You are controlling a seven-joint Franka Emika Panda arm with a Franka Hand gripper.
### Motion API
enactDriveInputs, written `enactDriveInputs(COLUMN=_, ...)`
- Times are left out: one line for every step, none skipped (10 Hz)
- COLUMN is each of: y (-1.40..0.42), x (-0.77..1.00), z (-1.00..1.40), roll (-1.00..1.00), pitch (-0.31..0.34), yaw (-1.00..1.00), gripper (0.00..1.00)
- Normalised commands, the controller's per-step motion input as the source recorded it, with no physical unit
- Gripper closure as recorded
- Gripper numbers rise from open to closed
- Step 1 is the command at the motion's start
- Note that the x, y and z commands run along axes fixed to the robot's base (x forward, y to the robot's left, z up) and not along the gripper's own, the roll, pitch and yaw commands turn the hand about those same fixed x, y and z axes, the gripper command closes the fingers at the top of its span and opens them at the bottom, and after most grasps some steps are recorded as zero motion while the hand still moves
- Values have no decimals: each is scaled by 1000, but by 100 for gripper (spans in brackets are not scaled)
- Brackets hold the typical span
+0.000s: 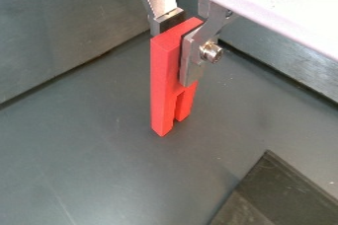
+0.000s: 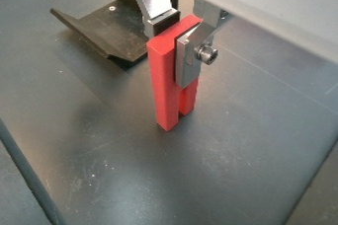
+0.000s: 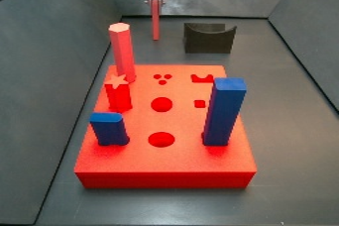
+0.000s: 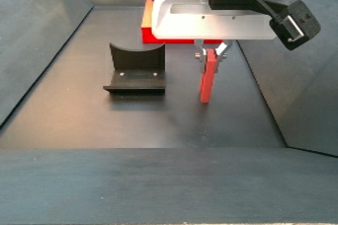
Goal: Pick up the double-square object. Move up. Move to above the board. Insert the double-square object.
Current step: Pick up the double-square object, then move up, then move to above the board.
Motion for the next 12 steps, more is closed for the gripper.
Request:
enactDriveInputs(y=0, x=0, z=0, roll=0, pitch=0, yaw=0, gripper=100)
enactDriveInputs(y=0, x=0, z=833, roll=0, pitch=0, yaw=0, gripper=100)
enactDriveInputs(y=15, x=21, z=807, roll=4, pitch=7, yaw=38, gripper=100)
enactDriveInputs(y=20, x=15, z=647, roll=12, pitch=50, yaw=31, gripper=100)
enactDriveInputs(y=16, x=12, z=540, roll=18, pitch=65, yaw=24, gripper=100)
enactDriveInputs(y=11, x=8, z=265, roll=38, pitch=76, yaw=10, gripper=100)
enactDriveInputs(y=41, x=-48, z=1000, roll=-240, pitch=-34, yaw=113, gripper=100)
enactDriveInputs(y=42, x=-50, z=1000, roll=-227, pitch=-28, yaw=104, gripper=100)
enactDriveInputs(y=40, x=-50, z=1000, roll=-213, pitch=-20, yaw=79, gripper=100)
enactDriveInputs(y=39, x=-47, z=1000, roll=-185, pitch=-6, yaw=46, gripper=100)
enactDriveInputs(y=39, x=-45, z=1000, roll=-172, pitch=3, yaw=33, gripper=100)
enactDriveInputs(y=39, x=-37, z=1000, roll=-143, pitch=32, yaw=10, gripper=100)
